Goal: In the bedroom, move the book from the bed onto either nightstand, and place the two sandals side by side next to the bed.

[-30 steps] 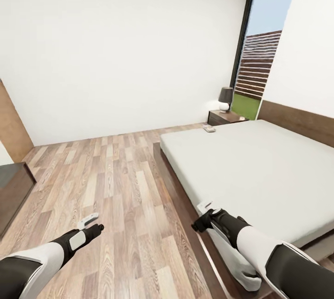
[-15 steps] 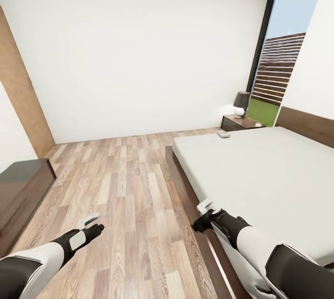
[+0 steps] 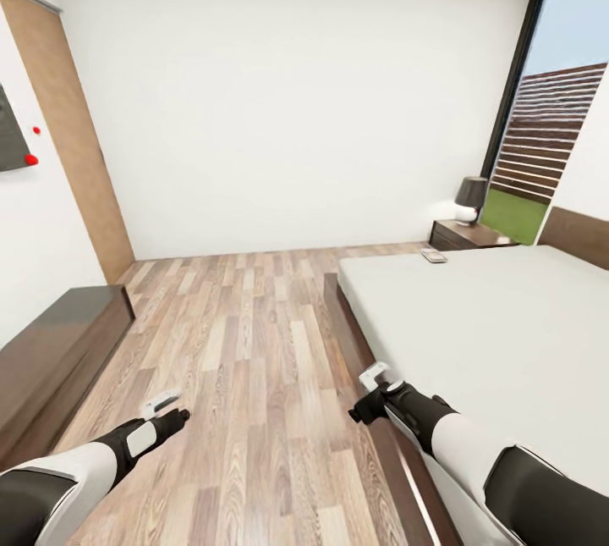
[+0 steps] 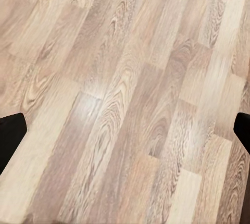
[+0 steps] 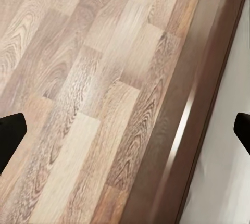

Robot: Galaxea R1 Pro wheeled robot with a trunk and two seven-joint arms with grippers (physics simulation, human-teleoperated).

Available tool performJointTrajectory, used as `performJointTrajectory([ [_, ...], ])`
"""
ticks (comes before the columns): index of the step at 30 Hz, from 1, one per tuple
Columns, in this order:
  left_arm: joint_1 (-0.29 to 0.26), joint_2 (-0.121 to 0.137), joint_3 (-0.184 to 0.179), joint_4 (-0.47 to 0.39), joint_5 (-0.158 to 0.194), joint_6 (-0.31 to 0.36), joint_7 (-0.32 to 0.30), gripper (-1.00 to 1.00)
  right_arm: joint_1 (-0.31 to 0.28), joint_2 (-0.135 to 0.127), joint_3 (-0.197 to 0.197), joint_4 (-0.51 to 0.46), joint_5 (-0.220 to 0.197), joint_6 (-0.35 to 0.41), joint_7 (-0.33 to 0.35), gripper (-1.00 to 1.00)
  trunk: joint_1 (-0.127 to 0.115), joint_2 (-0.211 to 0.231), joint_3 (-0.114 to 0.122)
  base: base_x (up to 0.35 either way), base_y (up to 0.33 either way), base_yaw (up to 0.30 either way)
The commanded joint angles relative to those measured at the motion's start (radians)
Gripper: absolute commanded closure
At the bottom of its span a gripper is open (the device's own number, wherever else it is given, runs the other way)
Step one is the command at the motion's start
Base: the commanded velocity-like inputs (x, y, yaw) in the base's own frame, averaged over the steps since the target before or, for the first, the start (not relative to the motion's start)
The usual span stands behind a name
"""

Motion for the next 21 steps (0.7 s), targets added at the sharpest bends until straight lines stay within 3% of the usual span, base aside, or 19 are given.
performJointTrajectory([
  [1,-0.001,0.0,-0.009,0.001,0.009,0.003,0.0,-1.0,-0.001,0.0,0.007,-0.001,-0.01,0.005,0.0,-1.0,-0.004,0.006,0.003,0.0,0.0,0.207],
  [21,-0.001,0.0,-0.009,0.002,0.009,0.003,0.0,-1.0,-0.001,-0.001,0.007,-0.001,-0.01,0.005,0.0,-1.0,-0.08,0.146,0.09,0.0,0.0,0.202],
])
